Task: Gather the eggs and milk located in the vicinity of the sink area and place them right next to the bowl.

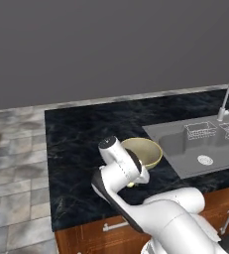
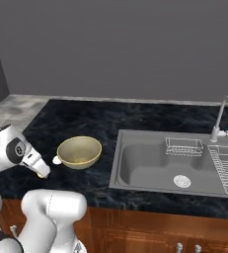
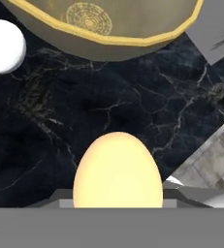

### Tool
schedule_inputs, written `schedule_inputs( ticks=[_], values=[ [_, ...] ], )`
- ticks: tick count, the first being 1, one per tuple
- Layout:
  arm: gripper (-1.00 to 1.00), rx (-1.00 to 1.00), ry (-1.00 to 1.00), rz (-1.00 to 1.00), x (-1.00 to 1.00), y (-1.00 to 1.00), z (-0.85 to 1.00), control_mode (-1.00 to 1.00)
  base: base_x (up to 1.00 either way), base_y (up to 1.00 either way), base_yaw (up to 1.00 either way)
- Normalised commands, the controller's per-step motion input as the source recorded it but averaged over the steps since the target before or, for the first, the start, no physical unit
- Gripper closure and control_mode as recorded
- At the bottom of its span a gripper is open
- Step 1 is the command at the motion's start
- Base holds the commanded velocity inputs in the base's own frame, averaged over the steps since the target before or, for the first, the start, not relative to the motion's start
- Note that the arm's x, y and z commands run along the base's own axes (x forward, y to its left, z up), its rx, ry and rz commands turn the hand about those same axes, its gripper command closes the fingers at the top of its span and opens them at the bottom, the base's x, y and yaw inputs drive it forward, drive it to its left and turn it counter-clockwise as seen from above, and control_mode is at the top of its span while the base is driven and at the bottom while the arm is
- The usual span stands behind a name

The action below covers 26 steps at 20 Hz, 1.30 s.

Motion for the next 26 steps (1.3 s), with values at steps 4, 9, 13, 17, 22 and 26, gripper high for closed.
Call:
schedule_inputs(
  ticks=[4,9,13,17,22,26],
  values=[
    [1.00,0.00,-0.15,0.00,0.30,0.03,-0.11,-1.00,0.00,0.00,0.00],
    [1.00,0.00,-0.11,0.00,0.46,0.00,-0.14,-1.00,0.00,0.00,0.00],
    [1.00,0.00,-0.02,0.00,0.41,-0.02,-0.09,-1.00,0.00,0.00,0.00],
    [1.00,0.00,0.00,0.02,0.38,0.00,-0.02,-1.00,0.00,0.00,0.00],
    [1.00,-0.03,0.00,0.01,0.24,0.00,0.00,-1.00,0.00,0.00,0.00],
    [1.00,-0.03,0.01,0.00,0.11,0.00,-0.11,-1.00,0.00,0.00,0.00]
  ],
)
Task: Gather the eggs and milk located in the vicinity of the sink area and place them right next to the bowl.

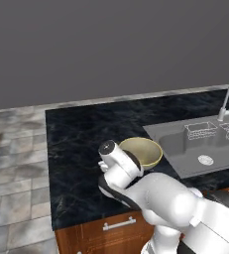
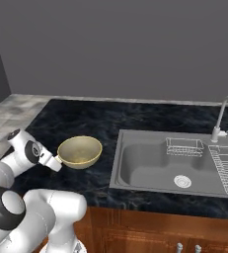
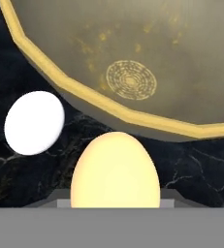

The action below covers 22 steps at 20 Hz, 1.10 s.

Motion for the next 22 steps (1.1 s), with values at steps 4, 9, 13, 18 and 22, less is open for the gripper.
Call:
schedule_inputs(
  ticks=[4,9,13,18,22],
  values=[
    [1.00,0.00,0.07,0.00,0.03,-0.03,-0.24,-1.00,0.00,0.00,0.00],
    [1.00,-0.03,0.00,0.00,0.02,-0.11,-0.25,-1.00,0.00,0.00,0.00],
    [1.00,-0.02,-0.04,0.00,0.04,-0.03,-0.13,-1.00,0.00,0.00,0.00],
    [1.00,0.00,0.00,0.00,0.06,0.00,0.00,-1.00,0.00,0.00,0.00],
    [1.00,0.00,0.00,0.00,0.16,0.00,0.00,-1.00,0.00,0.00,0.00]
  ],
)
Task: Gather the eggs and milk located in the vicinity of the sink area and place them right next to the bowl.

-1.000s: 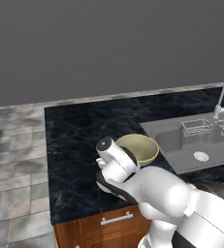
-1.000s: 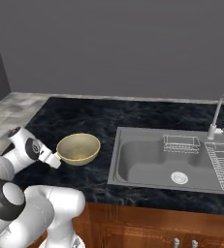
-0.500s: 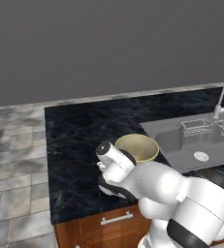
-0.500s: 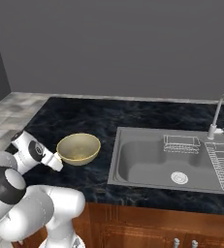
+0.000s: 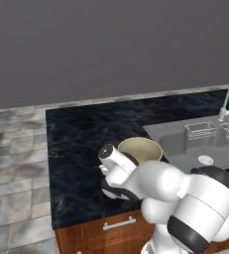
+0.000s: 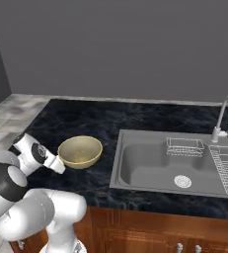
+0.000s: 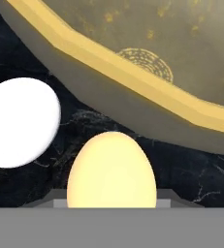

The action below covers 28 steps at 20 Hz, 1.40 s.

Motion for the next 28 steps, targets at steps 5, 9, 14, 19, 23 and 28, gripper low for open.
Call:
schedule_inputs(
  ticks=[5,9,14,19,23,28],
  values=[
    [1.00,0.00,0.00,0.00,0.12,0.00,0.00,-1.00,0.00,0.00,0.00],
    [1.00,0.00,0.00,0.00,0.04,0.00,-0.01,-1.00,0.00,0.00,0.00],
    [-1.00,0.00,0.00,0.00,0.00,0.00,-0.01,-1.00,0.00,0.00,0.00],
    [-1.00,0.00,0.00,0.00,0.00,0.00,0.00,-1.00,0.00,0.00,0.00],
    [-1.00,0.00,0.00,0.00,0.00,0.00,0.00,-1.00,0.00,0.00,0.00],
    [-1.00,0.00,0.00,0.00,0.00,0.00,0.00,-1.00,0.00,0.00,0.00]
  ],
)
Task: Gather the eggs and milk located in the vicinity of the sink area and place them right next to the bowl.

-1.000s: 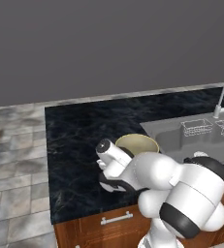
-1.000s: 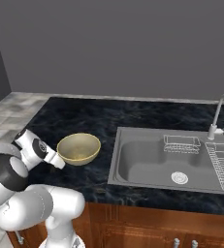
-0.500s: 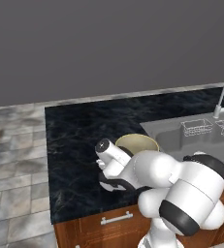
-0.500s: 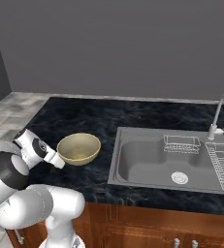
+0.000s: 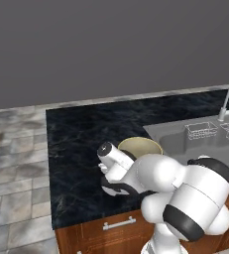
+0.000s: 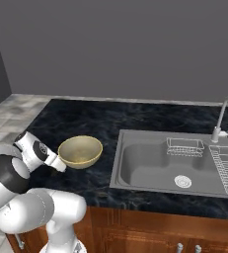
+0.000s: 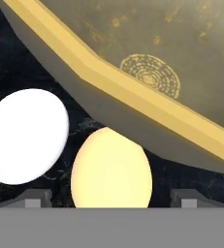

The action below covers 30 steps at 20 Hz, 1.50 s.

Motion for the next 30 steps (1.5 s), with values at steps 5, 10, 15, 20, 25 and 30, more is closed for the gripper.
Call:
schedule_inputs(
  ticks=[5,10,15,20,25,30],
  values=[
    [-1.00,0.00,0.01,0.00,-0.04,0.00,0.22,-1.00,0.00,0.00,0.00],
    [-1.00,0.11,0.01,0.00,-0.46,0.00,0.82,-1.00,0.00,0.00,0.00],
    [-1.00,0.23,0.05,0.07,-0.58,-0.31,0.79,-1.00,0.00,0.00,0.00],
    [-1.00,0.25,0.06,0.24,-0.61,-0.99,0.09,-1.00,0.00,0.00,0.00],
    [-1.00,0.21,0.08,0.36,-0.68,-0.75,0.00,-1.00,0.00,0.00,0.00],
    [-1.00,0.07,0.07,0.33,-0.62,-0.12,0.08,-1.00,0.00,0.00,0.00]
  ],
)
